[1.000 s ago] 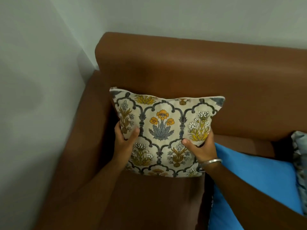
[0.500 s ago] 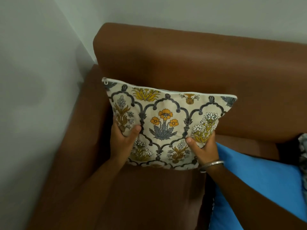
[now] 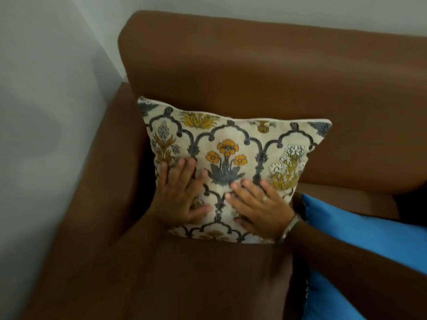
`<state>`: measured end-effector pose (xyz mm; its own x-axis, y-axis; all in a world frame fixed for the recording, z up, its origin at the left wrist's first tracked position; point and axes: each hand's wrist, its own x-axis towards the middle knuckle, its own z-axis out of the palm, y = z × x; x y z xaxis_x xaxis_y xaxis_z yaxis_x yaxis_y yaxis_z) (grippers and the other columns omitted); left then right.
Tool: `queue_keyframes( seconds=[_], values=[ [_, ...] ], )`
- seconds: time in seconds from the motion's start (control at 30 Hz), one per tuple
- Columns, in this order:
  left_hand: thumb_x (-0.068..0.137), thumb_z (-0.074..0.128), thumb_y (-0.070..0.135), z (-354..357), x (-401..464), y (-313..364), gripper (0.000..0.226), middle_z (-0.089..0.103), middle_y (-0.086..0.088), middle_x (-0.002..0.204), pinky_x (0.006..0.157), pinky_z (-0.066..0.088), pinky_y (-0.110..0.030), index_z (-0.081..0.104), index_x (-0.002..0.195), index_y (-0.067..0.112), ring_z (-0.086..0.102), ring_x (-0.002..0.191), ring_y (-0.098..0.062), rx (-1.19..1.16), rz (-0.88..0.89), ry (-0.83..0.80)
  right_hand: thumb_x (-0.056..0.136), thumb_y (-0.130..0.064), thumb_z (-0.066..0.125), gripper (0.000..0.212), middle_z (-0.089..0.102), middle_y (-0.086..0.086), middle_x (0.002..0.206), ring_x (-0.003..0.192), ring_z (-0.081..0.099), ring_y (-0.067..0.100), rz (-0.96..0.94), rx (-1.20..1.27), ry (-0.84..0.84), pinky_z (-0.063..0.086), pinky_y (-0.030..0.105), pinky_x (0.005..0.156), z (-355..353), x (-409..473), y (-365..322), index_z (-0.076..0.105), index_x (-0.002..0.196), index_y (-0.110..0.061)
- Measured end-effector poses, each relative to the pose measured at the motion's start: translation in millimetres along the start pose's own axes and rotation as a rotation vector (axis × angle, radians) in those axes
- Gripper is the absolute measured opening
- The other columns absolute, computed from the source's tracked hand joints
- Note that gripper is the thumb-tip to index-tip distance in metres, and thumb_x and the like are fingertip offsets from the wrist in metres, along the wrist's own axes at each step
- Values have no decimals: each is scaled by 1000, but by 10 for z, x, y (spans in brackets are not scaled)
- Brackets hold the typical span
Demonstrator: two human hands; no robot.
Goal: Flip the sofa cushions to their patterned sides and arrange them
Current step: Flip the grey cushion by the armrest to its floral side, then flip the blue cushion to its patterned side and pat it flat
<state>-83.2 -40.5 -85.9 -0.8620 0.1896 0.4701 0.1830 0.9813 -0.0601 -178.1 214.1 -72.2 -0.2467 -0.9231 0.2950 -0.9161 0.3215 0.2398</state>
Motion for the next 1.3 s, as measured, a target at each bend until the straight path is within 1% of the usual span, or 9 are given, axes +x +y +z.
queue_keyframes(
  seconds=[0.2, 0.3, 0.43, 0.63, 0.77, 0.9, 1.03, 1.17, 1.3],
  values=[
    [86, 34, 82, -54, 620, -648, 100, 18, -24, 165, 123, 9, -61, 13, 161, 20, 12, 155, -37, 13, -58, -90, 81, -82, 28, 95, 17, 10, 164, 151, 12, 30, 128, -146, -101, 4, 53, 120, -4, 188, 903, 23, 155, -23],
    [88, 29, 80, -312, 659, -677, 95, 20, -22, 166, 121, 18, -62, 22, 159, 18, 20, 153, -40, -27, -148, -236, 81, -83, 28, 97, 18, 15, 163, 149, 18, 38, 290, -123, -210, 8, 59, 119, -246, 206, 1100, 22, 156, -21],
    [89, 23, 80, -584, 830, -452, 95, 17, -22, 167, 123, 11, -59, 22, 160, 16, 16, 154, -40, -57, -257, -379, 87, -78, 22, 91, 25, 18, 160, 146, 26, 40, 284, -26, -330, 15, 60, 118, -517, 270, 1092, 19, 156, -19],
    [97, 46, 55, -757, 1003, 698, 78, 24, -22, 165, 123, 14, -58, 26, 159, 12, 19, 154, -40, -105, -367, -254, 92, -64, 32, 78, 27, 17, 160, 147, 25, 39, 547, 179, -285, 21, 60, 114, -932, -381, 996, 24, 154, -17],
    [93, 54, 45, -733, 636, 2018, 71, 44, -20, 156, 116, 36, -55, 41, 151, 6, 42, 144, -38, -367, -417, -405, 89, -57, 36, 77, 37, 22, 154, 142, 33, 45, 858, 391, -367, 28, 61, 109, -1108, -1697, 991, 39, 148, -8],
    [95, 62, 43, -629, 224, 3087, 75, 36, -5, 155, 120, 12, -15, 35, 154, 5, 28, 143, -10, -677, -782, -546, 92, -48, 49, 75, 39, 30, 150, 137, 37, 48, 1142, 578, -527, 32, 56, 111, -1121, -3055, 1033, 35, 147, 2],
    [95, 61, 47, -336, 93, 3675, 77, 34, 2, 161, 122, 29, -46, 26, 158, 18, 36, 148, -22, -1147, -1306, -743, 91, -37, 62, 81, 34, 27, 154, 142, 33, 40, 1401, 762, -603, 26, 48, 116, -1076, -3792, 931, 24, 150, 3],
    [96, 50, 56, -118, -22, 3895, 73, 40, 3, 160, 124, 25, -46, 32, 157, 20, 36, 148, -19, -1158, -1330, -806, 80, -62, 61, 89, 51, 25, 140, 128, 49, 42, 1561, 795, -618, 41, 53, 105, -1099, -4123, 644, 41, 142, -1],
    [94, 43, 62, -96, 3, 3897, 77, 37, -1, 162, 126, 19, -44, 32, 157, 18, 32, 151, -20, -1132, -1338, -831, 63, -77, 62, 95, 63, 15, 128, 115, 60, 35, 1734, 1007, -622, 49, 43, 96, -1079, -4080, 629, 55, 126, -7]
  ],
)
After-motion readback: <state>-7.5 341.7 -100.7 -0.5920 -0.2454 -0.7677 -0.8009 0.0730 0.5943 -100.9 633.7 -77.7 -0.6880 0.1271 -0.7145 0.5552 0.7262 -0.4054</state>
